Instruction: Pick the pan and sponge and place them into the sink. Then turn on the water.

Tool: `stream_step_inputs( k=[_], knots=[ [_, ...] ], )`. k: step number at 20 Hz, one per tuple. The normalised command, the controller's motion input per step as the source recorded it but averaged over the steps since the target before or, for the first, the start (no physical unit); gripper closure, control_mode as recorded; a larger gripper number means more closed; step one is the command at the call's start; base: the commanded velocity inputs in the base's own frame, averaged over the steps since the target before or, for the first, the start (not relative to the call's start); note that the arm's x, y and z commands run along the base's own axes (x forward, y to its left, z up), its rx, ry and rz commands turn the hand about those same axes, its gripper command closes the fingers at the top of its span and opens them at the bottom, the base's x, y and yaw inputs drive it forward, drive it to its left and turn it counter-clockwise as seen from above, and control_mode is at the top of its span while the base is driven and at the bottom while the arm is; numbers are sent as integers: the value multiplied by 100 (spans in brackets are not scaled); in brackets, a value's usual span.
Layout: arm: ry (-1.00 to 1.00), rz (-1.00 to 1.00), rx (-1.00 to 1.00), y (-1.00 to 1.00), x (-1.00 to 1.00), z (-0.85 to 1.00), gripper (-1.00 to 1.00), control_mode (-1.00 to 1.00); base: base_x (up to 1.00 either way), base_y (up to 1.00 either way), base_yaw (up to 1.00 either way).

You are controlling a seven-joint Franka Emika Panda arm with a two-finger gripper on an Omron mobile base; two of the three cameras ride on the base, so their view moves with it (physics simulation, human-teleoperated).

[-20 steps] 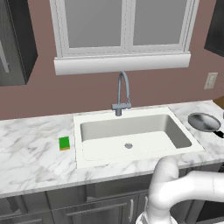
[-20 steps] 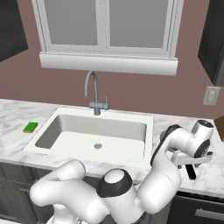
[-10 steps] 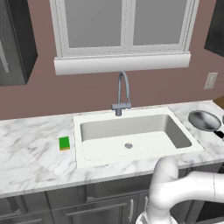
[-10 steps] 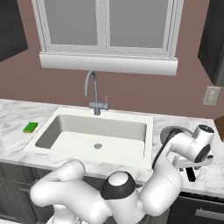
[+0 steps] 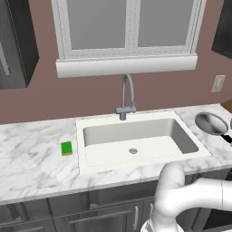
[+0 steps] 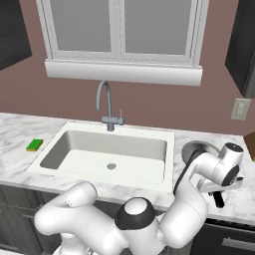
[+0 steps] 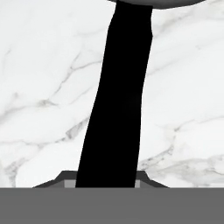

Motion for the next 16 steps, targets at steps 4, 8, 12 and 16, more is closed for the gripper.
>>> stream_step_inputs(
  k=[4, 8, 12, 16],
  knots=[
    [-1, 0, 0, 6, -6, 5, 100, -100, 0, 0, 0],
    [0, 1, 0, 21, -13, 31, 100, -100, 0, 0, 0],
    [2, 6, -1, 35, -19, 29, 100, -100, 0, 0, 0],
    [0, 7, -2, 40, -18, 34, 100, -100, 0, 0, 0]
  ],
)
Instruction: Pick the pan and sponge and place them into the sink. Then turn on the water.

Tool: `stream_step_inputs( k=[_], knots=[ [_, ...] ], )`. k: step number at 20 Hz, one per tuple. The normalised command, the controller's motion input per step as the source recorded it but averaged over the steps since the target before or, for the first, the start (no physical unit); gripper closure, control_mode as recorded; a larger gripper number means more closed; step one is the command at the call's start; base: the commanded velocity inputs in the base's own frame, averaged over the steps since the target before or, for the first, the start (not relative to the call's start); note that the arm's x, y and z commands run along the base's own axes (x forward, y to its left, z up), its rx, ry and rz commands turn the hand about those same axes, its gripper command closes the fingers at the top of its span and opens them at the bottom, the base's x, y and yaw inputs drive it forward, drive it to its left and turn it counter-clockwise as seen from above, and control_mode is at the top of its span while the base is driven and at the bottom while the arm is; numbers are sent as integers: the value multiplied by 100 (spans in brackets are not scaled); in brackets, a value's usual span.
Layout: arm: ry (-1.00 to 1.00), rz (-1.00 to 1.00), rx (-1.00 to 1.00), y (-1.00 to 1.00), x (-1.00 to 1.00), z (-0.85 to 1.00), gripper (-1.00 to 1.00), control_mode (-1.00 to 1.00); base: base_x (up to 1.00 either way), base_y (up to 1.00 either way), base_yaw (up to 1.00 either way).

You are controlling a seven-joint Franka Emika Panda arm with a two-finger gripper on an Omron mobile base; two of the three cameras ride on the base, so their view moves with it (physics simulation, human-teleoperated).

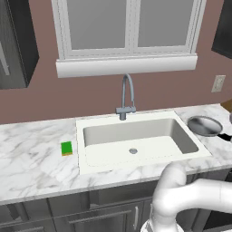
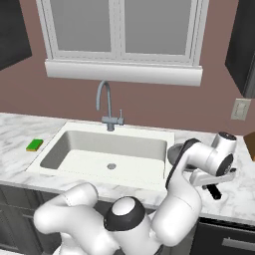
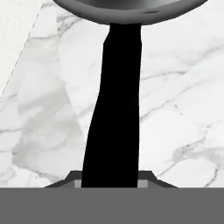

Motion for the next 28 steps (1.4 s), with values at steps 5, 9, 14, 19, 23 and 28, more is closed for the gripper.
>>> stream_step_inputs(
  k=[5, 9, 14, 19, 23, 28],
  knots=[
    [0, 9, -3, 47, -11, 25, 100, -100, 0, 0, 0],
    [0, 9, -2, 48, -3, 31, 100, -100, 0, 0, 0],
    [-1, 9, -1, 46, -1, 28, 100, -100, 0, 0, 0],
    [0, 9, 0, 45, -3, 20, 100, -100, 0, 0, 0],
    [0, 10, 1, 42, -2, 6, 100, -100, 0, 0, 0],
    [-2, 12, 5, 34, 0, 0, 100, -100, 0, 0, 0]
  ],
)
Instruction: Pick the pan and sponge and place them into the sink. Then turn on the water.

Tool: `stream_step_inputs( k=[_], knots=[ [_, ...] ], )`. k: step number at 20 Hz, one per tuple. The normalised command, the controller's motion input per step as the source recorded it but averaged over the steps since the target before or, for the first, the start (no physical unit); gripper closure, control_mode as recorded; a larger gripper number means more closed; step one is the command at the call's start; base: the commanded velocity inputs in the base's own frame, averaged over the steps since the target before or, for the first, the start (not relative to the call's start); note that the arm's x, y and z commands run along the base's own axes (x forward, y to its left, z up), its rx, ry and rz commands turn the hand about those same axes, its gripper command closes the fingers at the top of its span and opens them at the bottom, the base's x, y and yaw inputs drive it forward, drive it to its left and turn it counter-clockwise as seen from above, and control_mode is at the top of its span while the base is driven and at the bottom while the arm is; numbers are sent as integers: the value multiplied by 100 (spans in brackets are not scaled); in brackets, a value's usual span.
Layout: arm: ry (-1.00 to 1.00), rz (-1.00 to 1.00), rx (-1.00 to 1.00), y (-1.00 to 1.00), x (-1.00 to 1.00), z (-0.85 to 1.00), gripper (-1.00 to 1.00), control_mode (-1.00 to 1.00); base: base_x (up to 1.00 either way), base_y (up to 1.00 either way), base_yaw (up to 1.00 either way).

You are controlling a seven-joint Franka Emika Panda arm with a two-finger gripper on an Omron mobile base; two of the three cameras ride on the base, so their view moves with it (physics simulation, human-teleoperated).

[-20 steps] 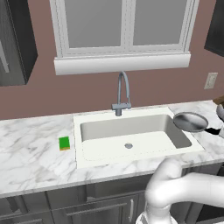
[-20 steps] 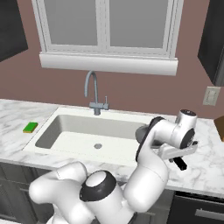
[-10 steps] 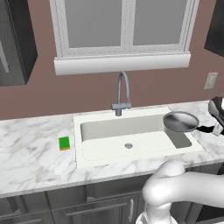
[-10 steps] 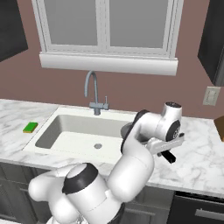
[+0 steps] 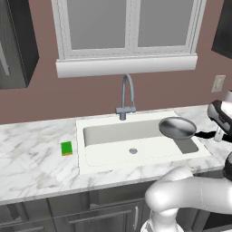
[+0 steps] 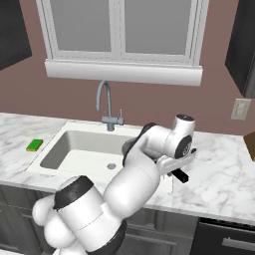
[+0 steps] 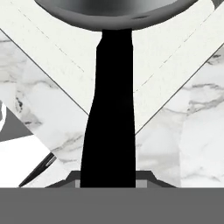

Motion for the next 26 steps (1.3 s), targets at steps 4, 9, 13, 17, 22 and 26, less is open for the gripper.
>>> stream_step_inputs(
  k=[4, 9, 13, 17, 22, 26],
  knots=[
    [-6, 12, 9, 28, 1, 0, 100, -100, 0, 0, 0],
    [-8, 13, 11, 23, 2, -9, 100, -100, 0, 0, 0],
    [-3, 15, 5, 24, 8, -6, 100, -100, 0, 0, 0],
    [0, 15, 0, 22, 15, 0, 100, -100, 0, 0, 0],
    [0, 14, -2, 21, 13, 8, 100, -100, 0, 0, 0],
    [0, 12, -2, 24, 17, 6, 100, -100, 0, 0, 0]
  ],
)
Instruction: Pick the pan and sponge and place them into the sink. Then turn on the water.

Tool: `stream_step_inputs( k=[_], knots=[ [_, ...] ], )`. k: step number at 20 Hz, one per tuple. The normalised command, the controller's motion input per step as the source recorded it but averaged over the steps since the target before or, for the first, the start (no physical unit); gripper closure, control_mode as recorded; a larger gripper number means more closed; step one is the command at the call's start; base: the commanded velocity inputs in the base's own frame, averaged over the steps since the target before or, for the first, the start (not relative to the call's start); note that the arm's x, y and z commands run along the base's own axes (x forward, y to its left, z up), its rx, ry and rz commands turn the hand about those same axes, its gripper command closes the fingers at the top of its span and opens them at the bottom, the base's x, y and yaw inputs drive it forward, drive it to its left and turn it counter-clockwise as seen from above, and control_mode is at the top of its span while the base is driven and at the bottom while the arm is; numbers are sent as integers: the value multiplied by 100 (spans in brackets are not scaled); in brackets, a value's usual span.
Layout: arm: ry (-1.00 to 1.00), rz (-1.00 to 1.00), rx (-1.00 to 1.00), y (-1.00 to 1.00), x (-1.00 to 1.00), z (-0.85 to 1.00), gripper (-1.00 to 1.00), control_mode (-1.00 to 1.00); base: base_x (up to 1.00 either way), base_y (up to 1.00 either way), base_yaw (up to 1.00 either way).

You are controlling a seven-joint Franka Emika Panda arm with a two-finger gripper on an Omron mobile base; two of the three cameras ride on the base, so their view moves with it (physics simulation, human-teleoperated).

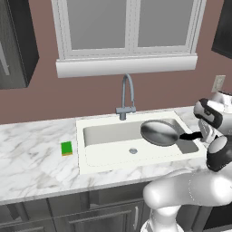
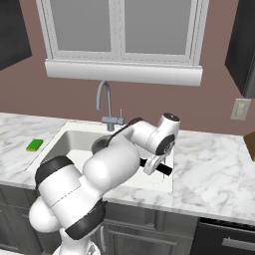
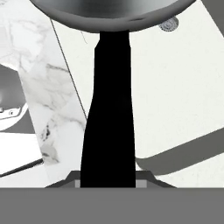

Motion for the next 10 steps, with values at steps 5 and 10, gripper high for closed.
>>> stream_step_inputs(
  k=[5, 10],
  knots=[
    [0, 4, 0, 43, 23, -3, 100, -100, 0, 0, 0],
    [-1, 0, 0, 37, 22, -11, 100, -100, 0, 0, 0]
  ],
)
